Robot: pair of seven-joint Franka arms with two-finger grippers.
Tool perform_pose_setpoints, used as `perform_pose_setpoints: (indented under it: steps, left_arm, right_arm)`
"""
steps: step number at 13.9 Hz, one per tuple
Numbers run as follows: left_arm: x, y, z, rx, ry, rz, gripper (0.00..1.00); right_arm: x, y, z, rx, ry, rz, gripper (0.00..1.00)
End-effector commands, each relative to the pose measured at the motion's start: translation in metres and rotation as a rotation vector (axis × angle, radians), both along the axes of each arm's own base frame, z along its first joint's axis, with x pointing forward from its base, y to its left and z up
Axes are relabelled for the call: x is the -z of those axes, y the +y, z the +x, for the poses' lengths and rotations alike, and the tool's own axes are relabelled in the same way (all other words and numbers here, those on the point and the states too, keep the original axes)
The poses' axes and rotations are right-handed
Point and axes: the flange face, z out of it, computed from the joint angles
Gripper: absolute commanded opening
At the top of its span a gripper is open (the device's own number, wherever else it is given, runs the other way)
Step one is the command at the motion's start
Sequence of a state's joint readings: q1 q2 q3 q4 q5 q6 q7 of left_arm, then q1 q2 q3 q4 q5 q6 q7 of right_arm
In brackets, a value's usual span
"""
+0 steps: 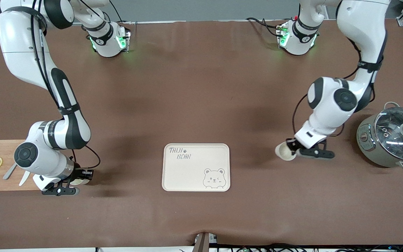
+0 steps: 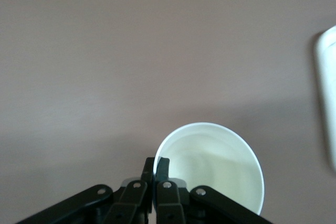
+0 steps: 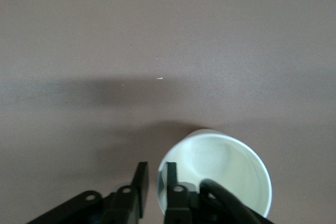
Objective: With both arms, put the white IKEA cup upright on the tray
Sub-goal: 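Carry both held cups onto the white bear tray with both grippers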
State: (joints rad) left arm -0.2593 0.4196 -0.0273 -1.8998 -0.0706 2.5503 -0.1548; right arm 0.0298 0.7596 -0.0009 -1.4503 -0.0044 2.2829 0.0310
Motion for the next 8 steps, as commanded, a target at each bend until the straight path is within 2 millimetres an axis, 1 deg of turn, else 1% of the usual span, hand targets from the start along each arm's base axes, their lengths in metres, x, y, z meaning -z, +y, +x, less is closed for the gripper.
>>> perform_pose_setpoints:
  steps: [1, 2, 4, 6, 8]
  left_arm:
    - [-0.001, -0.076, 0.03, -0.085, 0.014, -0.047, 0.0]
    - [-0.002, -0.105, 0.033, -0.114, 0.003, -0.061, 0.0]
    - [0.003, -0.15, 0.036, -0.161, -0.024, -0.05, 0.0]
    - [0.007, -0.186, 0.034, -0.185, -0.048, -0.043, 0.0]
    - [0.004, -0.22, 0.034, -0.195, -0.071, -0.078, 0.0]
  right_arm:
    - [-0.005, 0.001, 0.004, -0.014, -0.009, -0.01, 0.0]
    - [-0.006, 0.001, 0.004, -0.014, -0.012, -0.01, 0.0]
    - [-0.012, 0.006, 0.006, -0.011, -0.021, -0.007, 0.0]
    - [-0.016, 0.01, 0.006, -0.017, -0.022, -0.008, 0.0]
    - [-0.028, 0.024, 0.007, -0.023, -0.039, 0.004, 0.0]
